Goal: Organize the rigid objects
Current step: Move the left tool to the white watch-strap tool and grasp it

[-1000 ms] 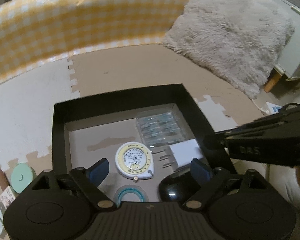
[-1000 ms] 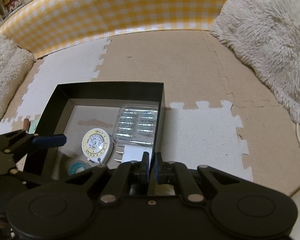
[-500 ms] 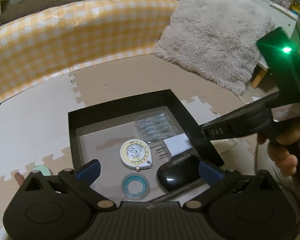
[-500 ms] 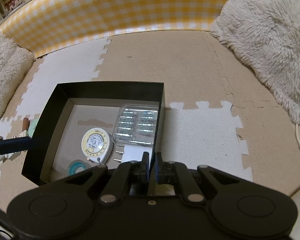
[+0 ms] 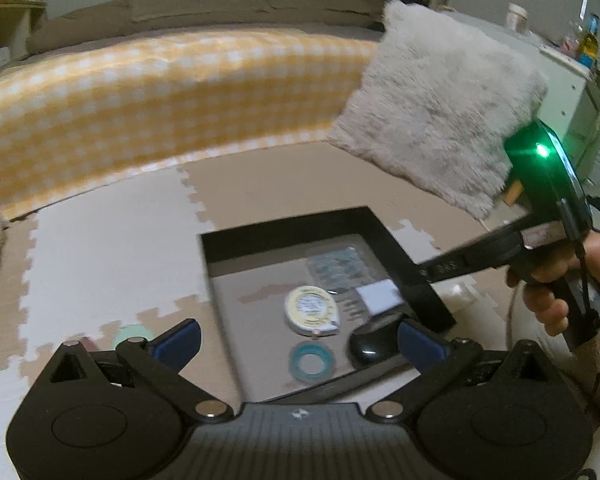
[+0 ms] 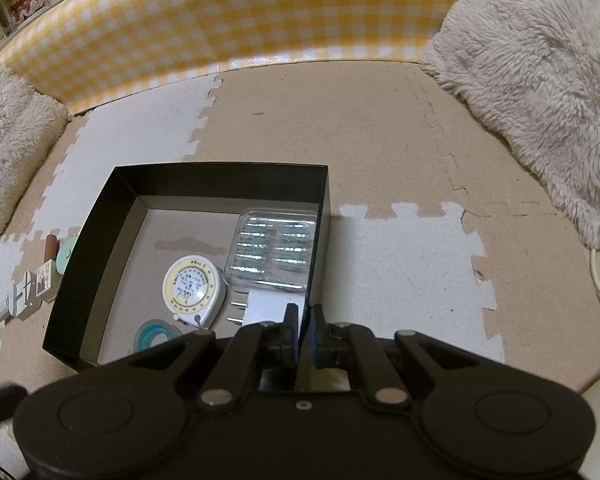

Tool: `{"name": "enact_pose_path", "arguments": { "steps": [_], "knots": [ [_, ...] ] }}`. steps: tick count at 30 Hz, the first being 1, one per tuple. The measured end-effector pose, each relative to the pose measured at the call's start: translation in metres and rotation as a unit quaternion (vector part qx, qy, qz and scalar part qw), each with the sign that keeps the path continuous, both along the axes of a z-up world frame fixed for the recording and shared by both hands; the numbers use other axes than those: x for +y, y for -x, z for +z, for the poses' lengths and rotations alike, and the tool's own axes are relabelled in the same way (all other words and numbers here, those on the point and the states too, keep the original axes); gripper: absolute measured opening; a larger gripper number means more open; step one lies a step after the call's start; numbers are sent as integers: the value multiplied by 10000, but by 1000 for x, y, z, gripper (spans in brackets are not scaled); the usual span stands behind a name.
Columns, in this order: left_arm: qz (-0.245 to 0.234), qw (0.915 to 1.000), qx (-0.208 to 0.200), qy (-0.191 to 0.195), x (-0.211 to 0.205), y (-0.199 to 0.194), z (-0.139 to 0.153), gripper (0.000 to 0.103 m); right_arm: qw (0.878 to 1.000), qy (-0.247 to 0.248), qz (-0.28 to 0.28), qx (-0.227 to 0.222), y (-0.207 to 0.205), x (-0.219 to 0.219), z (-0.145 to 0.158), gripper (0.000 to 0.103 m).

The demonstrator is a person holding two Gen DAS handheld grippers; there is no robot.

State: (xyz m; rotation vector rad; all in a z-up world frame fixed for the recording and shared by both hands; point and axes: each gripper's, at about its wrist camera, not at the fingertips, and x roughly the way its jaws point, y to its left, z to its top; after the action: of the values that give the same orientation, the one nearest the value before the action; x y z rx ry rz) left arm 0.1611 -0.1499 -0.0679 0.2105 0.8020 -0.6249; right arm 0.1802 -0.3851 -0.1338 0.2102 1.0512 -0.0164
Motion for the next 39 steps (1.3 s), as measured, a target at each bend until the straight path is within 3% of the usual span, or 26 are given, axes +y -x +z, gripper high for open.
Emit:
{"name": "enact_pose_path", "arguments": {
  "steps": [5,10,17,23,26,39],
  "knots": [
    [584,9982,-155,-42,35,-7,1,103,10000,-2,-2,0,0,0,0,6],
    [1448,9894,-9,-143,75,-23,-10,103,10000,-1,-1,1,0,0,0,6],
    [2737,9580,827,204,129,-40,-44,103,10000,-11,-5,2,0,0,0,6],
    [3366,9316,1310,414,149,-45,-70,103,10000,-20,-6,4,1,0,0,6],
    [3549,9224,1456,456,153,-47,-79,103,10000,-13,-4,3,1,0,0,6],
    [3702,9240,926,251,162,-72,-84,103,10000,9,14,4,1,0,0,6]
  ]
}}
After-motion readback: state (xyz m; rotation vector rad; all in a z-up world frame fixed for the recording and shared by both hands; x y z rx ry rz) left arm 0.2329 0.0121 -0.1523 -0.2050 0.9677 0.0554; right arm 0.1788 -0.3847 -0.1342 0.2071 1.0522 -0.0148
